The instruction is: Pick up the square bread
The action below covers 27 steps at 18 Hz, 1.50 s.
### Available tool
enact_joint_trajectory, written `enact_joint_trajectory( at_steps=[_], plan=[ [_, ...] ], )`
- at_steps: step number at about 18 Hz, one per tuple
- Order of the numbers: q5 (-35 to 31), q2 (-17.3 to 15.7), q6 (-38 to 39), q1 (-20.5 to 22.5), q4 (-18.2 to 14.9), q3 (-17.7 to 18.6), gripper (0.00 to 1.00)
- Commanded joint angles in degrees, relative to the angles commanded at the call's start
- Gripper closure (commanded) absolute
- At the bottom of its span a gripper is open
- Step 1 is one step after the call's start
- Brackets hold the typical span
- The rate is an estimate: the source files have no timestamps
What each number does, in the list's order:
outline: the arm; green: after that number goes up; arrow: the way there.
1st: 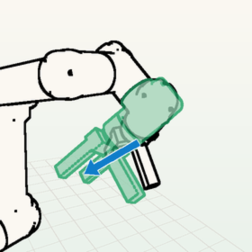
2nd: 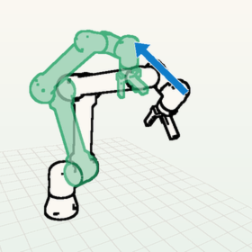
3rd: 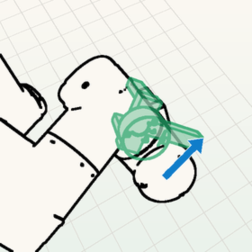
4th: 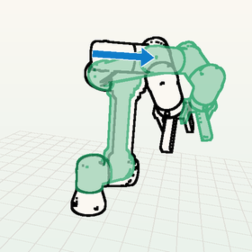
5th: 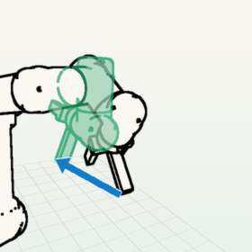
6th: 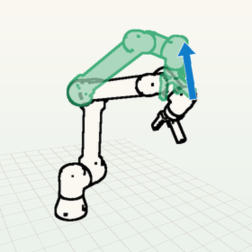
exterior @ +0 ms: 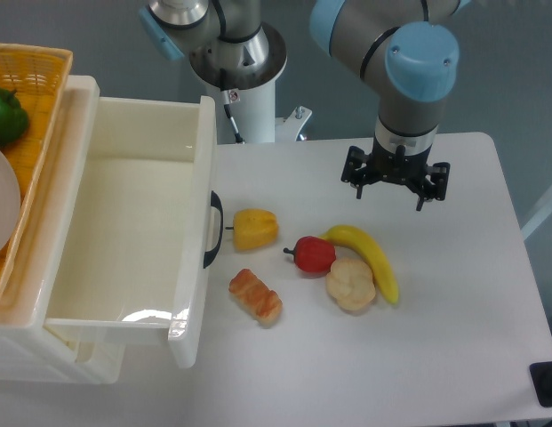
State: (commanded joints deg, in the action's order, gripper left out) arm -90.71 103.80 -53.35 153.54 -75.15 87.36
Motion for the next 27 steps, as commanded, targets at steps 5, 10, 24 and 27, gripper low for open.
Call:
enact_joint_trajectory(
  at_steps=[5,10,24,27],
  plan=[
    [0.80,-0.09,0.26,-0.09,0.00,-0.17,0.00],
    [4.57,0.18,1.39,1.49,0.00,0.52,0.00],
    [9.85,1.58,15.54,1.06,2.01,2.55,0.00],
    [9.85,2.98,20.11,0.18,2.64,2.55,0.00]
  ],
)
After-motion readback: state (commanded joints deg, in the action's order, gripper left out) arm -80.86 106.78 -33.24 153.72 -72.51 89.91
